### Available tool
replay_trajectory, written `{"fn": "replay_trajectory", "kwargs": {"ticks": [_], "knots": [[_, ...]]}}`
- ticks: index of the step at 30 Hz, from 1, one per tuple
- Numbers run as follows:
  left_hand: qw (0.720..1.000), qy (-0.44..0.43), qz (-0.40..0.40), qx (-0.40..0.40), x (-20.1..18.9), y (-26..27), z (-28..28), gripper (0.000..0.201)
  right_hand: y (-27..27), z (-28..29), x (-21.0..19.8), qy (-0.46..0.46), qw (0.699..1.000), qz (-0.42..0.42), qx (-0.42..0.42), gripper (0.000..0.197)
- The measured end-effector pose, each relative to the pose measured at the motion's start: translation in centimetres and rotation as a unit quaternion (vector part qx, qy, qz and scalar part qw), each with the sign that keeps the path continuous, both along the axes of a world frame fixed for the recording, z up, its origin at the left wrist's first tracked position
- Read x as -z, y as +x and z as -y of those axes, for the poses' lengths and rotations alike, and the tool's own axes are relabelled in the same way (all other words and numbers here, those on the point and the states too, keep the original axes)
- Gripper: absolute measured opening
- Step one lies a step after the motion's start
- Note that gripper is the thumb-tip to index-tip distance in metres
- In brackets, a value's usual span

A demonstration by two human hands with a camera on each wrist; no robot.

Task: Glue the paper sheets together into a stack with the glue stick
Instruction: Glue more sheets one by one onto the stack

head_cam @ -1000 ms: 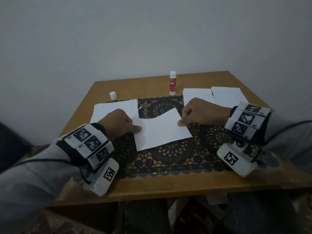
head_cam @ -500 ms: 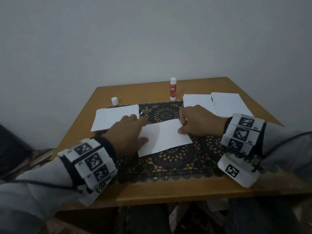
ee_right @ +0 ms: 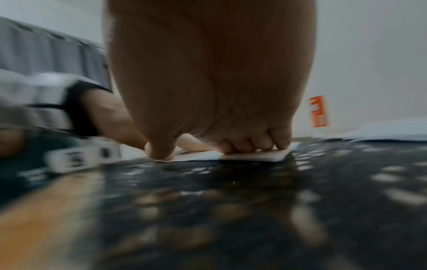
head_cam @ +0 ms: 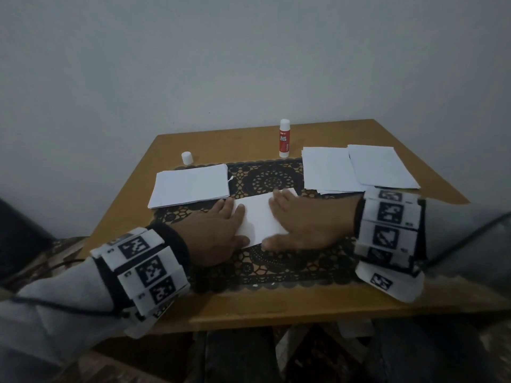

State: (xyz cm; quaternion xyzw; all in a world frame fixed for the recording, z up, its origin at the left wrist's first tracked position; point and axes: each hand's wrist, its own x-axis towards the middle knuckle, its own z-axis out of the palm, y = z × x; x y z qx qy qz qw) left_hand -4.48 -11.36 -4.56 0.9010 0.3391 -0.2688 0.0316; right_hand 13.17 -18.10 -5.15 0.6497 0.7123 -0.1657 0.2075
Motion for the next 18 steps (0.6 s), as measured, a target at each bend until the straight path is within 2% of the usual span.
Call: {"fn": "replay_trajectory", "kwargs": {"ticks": [2,7,11,15,18], "knots": [[1.0,0.002,0.0,0.001,-0.1,0.0,0.0,0.07,-0.6,0.7,0.1,-0.019,0.999,-0.017,-0.03,0.1],[1.0,0.001,-0.003,-0.003,-0.1,0.1,0.2,0.07,0.0,-0.5,-0.5,0.007,1.0,-0.012,0.015,0.098],[1.0,-0.002,0.006,-0.008,-0.4,0.0,0.1,0.071,-1.7,0.2,-0.1,-0.016,0.999,-0.01,-0.051,0.097],[1.0,-0.006,0.017,-0.014,-0.6,-0.1,-0.5,0.072,-1.6,-1.1,-1.1,-0.005,1.0,-0.016,0.007,0.097],[1.0,-0.005,0.022,-0.008,-0.7,-0.2,-0.4,0.07,-2.9,-0.2,-0.5,-0.018,0.999,-0.008,-0.036,0.099]]}}
